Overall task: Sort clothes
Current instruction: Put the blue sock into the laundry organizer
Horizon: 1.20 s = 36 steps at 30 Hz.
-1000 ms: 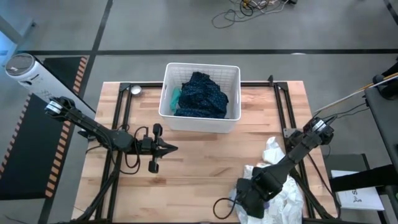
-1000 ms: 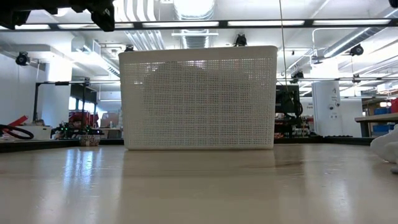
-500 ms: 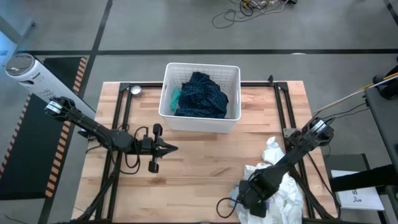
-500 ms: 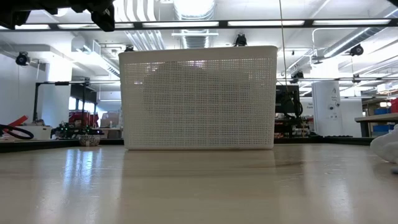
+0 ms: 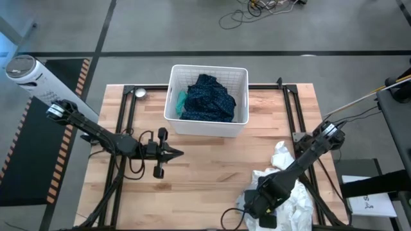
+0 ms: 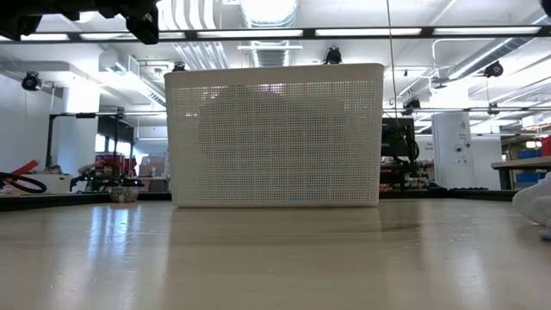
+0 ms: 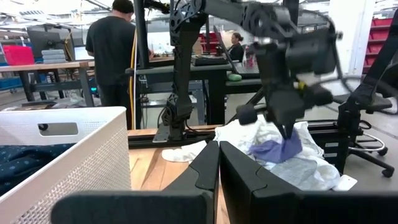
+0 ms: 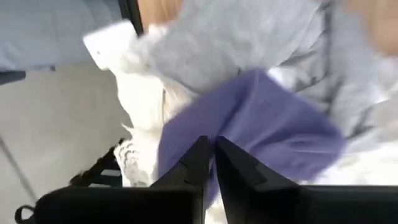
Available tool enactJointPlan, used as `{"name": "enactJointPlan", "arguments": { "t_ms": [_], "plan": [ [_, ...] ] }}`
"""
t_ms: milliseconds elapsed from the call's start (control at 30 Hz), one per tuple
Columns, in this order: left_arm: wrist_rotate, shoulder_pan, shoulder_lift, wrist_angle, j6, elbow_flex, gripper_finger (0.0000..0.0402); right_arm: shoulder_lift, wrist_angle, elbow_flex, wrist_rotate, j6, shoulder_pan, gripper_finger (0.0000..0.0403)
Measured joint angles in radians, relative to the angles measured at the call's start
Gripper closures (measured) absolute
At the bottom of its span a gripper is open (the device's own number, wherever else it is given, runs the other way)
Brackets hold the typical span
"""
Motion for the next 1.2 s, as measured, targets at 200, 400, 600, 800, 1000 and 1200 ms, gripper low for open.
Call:
{"name": "enactJointPlan", "arguments": {
  "t_ms": [200, 400, 600, 800, 1000, 1200],
  "plan": [
    [0.0, 0.0, 0.0, 0.0, 0.0, 0.0, 0.0402, 0.0, -0.143, 0.165, 0.128, -0.04, -0.009, 0.0397],
    [0.0, 0.001, 0.0, -0.001, 0.0, 0.0, 0.0402, 0.0, -0.213, 0.304, 0.276, -0.047, -0.026, 0.0399],
    [0.0, 0.001, 0.0, -0.002, -0.004, 0.0, 0.0402, 0.0, -0.214, 0.275, 0.29, -0.02, -0.024, 0.0368],
    [0.0, 0.001, 0.0, -0.025, -0.017, 0.0, 0.0402, 0.0, -0.118, 0.146, 0.174, 0.033, -0.022, 0.0287],
    [0.0, 0.001, 0.0, -0.024, -0.018, 0.0, 0.0402, 0.0, 0.007, 0.022, 0.08, 0.092, -0.019, 0.0212],
    [0.0, 0.001, 0.0, -0.024, -0.018, 0.0, 0.0402, 0.001, 0.021, -0.093, 0.012, 0.111, -0.012, 0.0172]
  ]
}}
